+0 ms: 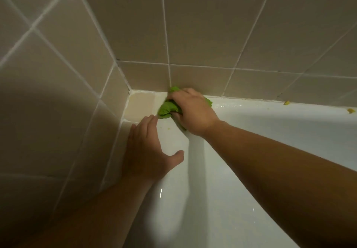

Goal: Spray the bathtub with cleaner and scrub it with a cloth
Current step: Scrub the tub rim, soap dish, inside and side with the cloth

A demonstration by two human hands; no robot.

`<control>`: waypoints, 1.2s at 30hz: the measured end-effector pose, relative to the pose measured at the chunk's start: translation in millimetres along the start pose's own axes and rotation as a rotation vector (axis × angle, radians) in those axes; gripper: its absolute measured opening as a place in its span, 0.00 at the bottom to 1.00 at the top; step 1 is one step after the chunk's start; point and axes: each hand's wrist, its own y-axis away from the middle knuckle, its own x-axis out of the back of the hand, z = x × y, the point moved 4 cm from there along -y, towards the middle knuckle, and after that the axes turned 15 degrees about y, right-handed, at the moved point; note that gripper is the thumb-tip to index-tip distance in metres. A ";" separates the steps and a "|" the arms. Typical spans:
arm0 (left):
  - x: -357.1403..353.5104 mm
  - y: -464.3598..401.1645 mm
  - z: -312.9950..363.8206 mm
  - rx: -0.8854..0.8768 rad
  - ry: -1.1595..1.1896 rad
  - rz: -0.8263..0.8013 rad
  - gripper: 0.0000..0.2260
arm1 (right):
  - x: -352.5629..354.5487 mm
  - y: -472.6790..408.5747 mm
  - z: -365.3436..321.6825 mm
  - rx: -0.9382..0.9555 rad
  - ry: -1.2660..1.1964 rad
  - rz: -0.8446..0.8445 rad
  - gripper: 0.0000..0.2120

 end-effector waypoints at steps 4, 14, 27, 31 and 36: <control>-0.5 -0.5 -1.3 -0.002 0.004 0.014 0.49 | 9.4 32.6 44.2 -0.115 0.000 -0.026 0.19; -4.5 -9.2 -1.2 0.044 -0.076 -0.029 0.51 | -1.0 -2.2 9.1 -0.067 -0.040 -0.057 0.12; -4.7 -17.6 -2.1 0.085 -0.114 -0.063 0.52 | 30.3 97.4 133.4 -0.053 0.196 0.068 0.22; -6.9 -18.9 -3.3 0.072 -0.106 -0.062 0.51 | 36.9 114.7 157.7 -0.038 0.301 0.085 0.23; -12.8 -25.5 -3.0 0.027 -0.091 -0.064 0.49 | 30.4 91.8 135.8 0.009 0.285 -0.004 0.18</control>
